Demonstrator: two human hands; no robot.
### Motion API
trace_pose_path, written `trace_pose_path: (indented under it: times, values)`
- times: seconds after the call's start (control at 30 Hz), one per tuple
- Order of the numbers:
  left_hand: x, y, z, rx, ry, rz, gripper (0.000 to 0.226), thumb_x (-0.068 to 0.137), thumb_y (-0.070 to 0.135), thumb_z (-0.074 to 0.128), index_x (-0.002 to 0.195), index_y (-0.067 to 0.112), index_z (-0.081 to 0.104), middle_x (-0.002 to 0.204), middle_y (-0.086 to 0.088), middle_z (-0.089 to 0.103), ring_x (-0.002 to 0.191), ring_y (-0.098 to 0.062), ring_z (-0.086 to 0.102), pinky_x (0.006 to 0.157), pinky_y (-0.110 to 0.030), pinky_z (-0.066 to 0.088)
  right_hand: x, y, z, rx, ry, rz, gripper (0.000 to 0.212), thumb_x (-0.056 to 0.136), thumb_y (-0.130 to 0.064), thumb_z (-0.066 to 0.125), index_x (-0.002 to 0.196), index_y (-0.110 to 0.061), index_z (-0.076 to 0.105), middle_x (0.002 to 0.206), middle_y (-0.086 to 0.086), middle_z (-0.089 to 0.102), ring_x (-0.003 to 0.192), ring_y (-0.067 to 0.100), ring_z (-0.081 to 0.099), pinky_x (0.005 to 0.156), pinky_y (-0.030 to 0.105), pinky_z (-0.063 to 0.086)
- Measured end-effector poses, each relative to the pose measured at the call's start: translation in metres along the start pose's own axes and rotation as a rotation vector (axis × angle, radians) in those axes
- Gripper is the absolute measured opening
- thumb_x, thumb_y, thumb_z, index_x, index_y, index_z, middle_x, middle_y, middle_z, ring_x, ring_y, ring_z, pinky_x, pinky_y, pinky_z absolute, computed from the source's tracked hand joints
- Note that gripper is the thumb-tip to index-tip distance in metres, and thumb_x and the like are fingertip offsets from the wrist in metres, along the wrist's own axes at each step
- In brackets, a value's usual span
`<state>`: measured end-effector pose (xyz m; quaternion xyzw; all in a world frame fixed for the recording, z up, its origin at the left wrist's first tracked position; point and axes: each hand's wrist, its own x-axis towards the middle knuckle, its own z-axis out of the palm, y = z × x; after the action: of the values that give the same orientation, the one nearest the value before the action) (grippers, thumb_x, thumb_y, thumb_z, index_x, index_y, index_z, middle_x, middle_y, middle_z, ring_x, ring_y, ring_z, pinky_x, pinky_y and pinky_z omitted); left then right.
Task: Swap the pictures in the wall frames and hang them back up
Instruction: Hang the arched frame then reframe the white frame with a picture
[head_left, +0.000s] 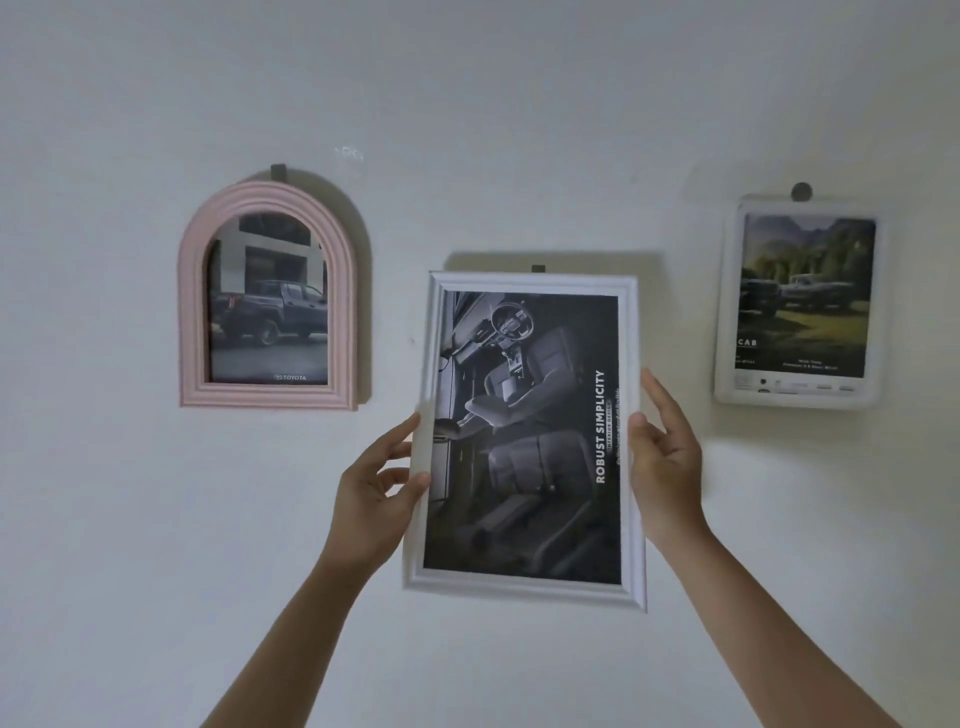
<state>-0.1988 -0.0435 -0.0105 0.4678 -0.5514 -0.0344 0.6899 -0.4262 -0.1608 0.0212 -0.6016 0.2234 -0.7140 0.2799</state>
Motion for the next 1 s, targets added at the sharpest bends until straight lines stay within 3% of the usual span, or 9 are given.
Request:
trace_pose_path:
  times: [0.13, 0.33, 0.43, 0.5, 0.57, 0.7, 0.8, 0.9, 1.0]
  values:
    - [-0.004, -0.015, 0.007, -0.021, 0.011, -0.036, 0.058, 0.081, -0.003, 0.065, 0.122, 0.036, 0.054, 0.104, -0.003, 0.067, 0.069, -0.009, 0.063, 0.064, -0.011, 0.051, -0.001, 0.017, 0.000, -0.012, -0.022, 0.017, 0.044, 0.098, -0.006, 0.043, 0.132, -0.034, 0.047, 0.049, -0.020, 0.045, 0.037, 0.003, 0.031, 0.043, 0.010, 0.032]
    - [-0.013, -0.033, 0.017, -0.029, 0.034, -0.085, 0.062, 0.081, -0.005, 0.065, 0.121, 0.040, 0.052, 0.101, -0.003, 0.067, 0.071, -0.008, 0.065, 0.064, -0.017, 0.055, -0.008, 0.041, -0.004, -0.029, -0.018, 0.024, 0.044, 0.098, -0.005, 0.043, 0.131, -0.034, 0.048, 0.048, -0.020, 0.046, 0.039, 0.003, 0.032, 0.047, 0.010, 0.035]
    - [-0.014, -0.032, 0.020, -0.053, 0.056, -0.048, 0.061, 0.080, -0.009, 0.064, 0.123, 0.033, 0.054, 0.099, -0.003, 0.066, 0.071, -0.008, 0.064, 0.065, -0.017, 0.055, -0.008, 0.040, -0.005, -0.033, 0.011, -0.029, 0.045, 0.097, -0.006, 0.044, 0.132, -0.034, 0.049, 0.085, -0.005, 0.058, 0.043, 0.003, 0.037, 0.053, 0.009, 0.038]
    - [-0.009, -0.027, 0.021, -0.058, 0.072, -0.007, 0.060, 0.079, -0.009, 0.065, 0.124, 0.030, 0.055, 0.099, -0.001, 0.065, 0.075, -0.008, 0.064, 0.065, -0.015, 0.054, -0.005, 0.034, -0.004, -0.045, 0.021, -0.081, 0.045, 0.097, -0.006, 0.044, 0.134, -0.032, 0.047, 0.116, 0.004, 0.059, 0.050, 0.000, 0.045, 0.060, 0.006, 0.042]
    - [-0.001, -0.021, 0.021, -0.043, 0.074, 0.023, 0.060, 0.079, -0.007, 0.066, 0.123, 0.032, 0.054, 0.100, 0.002, 0.065, 0.080, -0.008, 0.064, 0.065, -0.013, 0.053, 0.002, 0.028, -0.003, -0.027, 0.025, -0.115, 0.045, 0.097, -0.006, 0.044, 0.133, -0.033, 0.046, 0.135, 0.005, 0.054, 0.054, -0.002, 0.049, 0.064, 0.006, 0.043]
    - [0.012, -0.021, 0.022, -0.027, 0.064, 0.025, 0.061, 0.080, -0.004, 0.066, 0.122, 0.038, 0.053, 0.098, 0.000, 0.066, 0.080, -0.011, 0.064, 0.064, -0.013, 0.052, 0.017, 0.028, 0.001, -0.004, 0.013, -0.098, 0.045, 0.097, -0.005, 0.043, 0.131, -0.036, 0.047, 0.126, 0.017, 0.059, 0.044, 0.002, 0.039, 0.058, 0.006, 0.040]
    - [0.007, -0.030, 0.024, -0.046, 0.067, 0.002, 0.060, 0.080, -0.003, 0.066, 0.122, 0.037, 0.052, 0.096, -0.005, 0.065, 0.080, -0.015, 0.064, 0.065, -0.013, 0.052, 0.015, 0.037, 0.002, -0.032, -0.001, -0.100, 0.044, 0.098, -0.007, 0.044, 0.132, -0.034, 0.047, 0.109, 0.006, 0.057, 0.044, 0.001, 0.042, 0.058, 0.007, 0.041]
    - [0.005, -0.037, 0.026, -0.068, 0.078, -0.014, 0.057, 0.081, -0.003, 0.065, 0.121, 0.036, 0.052, 0.095, -0.010, 0.065, 0.083, -0.021, 0.063, 0.066, -0.011, 0.051, 0.013, 0.042, 0.004, -0.039, 0.011, -0.095, 0.042, 0.098, -0.010, 0.045, 0.133, -0.033, 0.047, 0.123, -0.009, 0.060, 0.055, 0.001, 0.050, 0.068, 0.008, 0.046]
    - [0.009, -0.042, 0.029, -0.083, 0.088, -0.026, 0.056, 0.082, -0.003, 0.063, 0.121, 0.036, 0.051, 0.096, -0.008, 0.063, 0.081, -0.019, 0.062, 0.064, -0.013, 0.052, 0.014, 0.045, 0.006, -0.053, 0.022, -0.098, 0.042, 0.098, -0.013, 0.046, 0.134, -0.034, 0.047, 0.109, -0.013, 0.063, 0.064, 0.002, 0.050, 0.072, 0.013, 0.048]
